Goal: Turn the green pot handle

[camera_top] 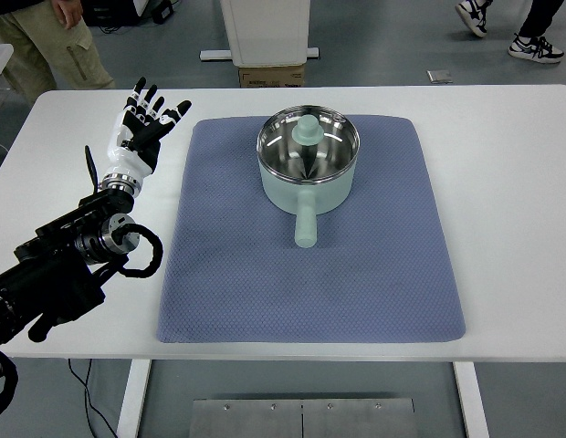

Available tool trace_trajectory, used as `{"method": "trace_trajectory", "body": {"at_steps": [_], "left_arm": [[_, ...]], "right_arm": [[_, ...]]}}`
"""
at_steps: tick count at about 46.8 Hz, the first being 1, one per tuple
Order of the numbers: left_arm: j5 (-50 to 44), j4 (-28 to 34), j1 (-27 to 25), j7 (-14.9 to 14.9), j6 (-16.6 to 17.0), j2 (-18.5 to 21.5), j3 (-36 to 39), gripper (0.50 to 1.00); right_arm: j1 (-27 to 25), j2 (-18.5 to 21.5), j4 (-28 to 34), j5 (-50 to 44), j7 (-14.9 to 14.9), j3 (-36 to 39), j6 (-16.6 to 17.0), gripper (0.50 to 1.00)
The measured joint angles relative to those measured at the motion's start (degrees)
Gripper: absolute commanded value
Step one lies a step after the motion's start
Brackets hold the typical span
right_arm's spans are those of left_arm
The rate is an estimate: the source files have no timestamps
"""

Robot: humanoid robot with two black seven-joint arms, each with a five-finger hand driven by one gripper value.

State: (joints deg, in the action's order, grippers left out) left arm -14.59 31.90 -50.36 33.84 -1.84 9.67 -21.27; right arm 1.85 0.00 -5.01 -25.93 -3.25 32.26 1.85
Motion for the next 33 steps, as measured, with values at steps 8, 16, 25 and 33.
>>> {"method": "trace_trajectory", "body": {"at_steps": [8,16,25,33], "left_arm": [[0.0,0.0,0.0,1.1,0.6,0.0,0.0,1.0],[0.0,0.0,0.0,1.2,0.8,0.0,0.0,1.0],[-0.1,0.0,0.1,1.2,0.7,0.0,0.0,1.0],[-0.1,0.0,0.1,1.2,0.7,0.0,0.0,1.0]], "right_arm": [[0.0,0.0,0.0,0.0,0.0,0.0,0.0,1.0],[0.0,0.0,0.0,0.0,0.0,0.0,0.0,1.0],[0.0,0.0,0.0,0.0,0.0,0.0,0.0,1.0],[0.0,0.0,0.0,0.0,0.0,0.0,0.0,1.0]]}}
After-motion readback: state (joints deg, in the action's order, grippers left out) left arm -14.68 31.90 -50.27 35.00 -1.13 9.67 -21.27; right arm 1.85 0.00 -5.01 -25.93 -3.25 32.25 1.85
